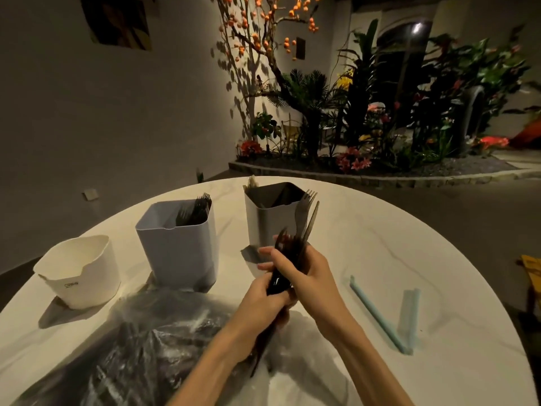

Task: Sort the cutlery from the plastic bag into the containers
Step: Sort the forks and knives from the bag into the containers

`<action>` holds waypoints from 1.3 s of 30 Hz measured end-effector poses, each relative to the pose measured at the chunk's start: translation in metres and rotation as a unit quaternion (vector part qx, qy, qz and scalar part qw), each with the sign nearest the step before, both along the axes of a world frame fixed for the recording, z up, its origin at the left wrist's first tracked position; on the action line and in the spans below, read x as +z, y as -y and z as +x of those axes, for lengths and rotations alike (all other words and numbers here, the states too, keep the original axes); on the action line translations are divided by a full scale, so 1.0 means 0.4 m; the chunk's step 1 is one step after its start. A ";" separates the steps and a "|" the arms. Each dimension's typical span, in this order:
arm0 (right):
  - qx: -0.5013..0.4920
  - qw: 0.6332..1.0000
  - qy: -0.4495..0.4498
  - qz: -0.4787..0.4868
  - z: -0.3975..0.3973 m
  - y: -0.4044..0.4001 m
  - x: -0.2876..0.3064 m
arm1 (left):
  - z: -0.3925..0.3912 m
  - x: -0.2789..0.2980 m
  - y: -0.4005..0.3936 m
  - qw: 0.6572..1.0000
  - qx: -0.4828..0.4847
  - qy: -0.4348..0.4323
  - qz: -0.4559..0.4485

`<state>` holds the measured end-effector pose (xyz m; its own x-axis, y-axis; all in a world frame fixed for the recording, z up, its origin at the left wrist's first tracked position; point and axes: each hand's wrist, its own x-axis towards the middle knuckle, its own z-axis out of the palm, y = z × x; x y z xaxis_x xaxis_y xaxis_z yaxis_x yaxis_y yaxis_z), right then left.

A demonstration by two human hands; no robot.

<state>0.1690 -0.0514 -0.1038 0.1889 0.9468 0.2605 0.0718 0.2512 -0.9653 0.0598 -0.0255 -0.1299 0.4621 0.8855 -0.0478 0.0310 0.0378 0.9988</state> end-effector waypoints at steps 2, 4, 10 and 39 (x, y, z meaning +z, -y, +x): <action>0.023 0.999 -0.015 -0.020 0.023 0.005 0.000 | -0.011 0.015 0.002 0.996 -0.060 0.046 -0.047; 0.037 0.998 -0.038 -0.038 0.040 0.004 -0.003 | -0.017 0.023 0.007 0.987 -0.092 0.098 -0.093; 0.001 0.996 -0.083 -0.043 0.036 0.011 0.001 | -0.022 0.023 0.024 0.992 -0.072 0.091 -0.050; -0.149 0.961 -0.233 -0.014 0.070 0.001 -0.004 | -0.014 -0.016 -0.001 0.996 -0.081 0.043 -0.007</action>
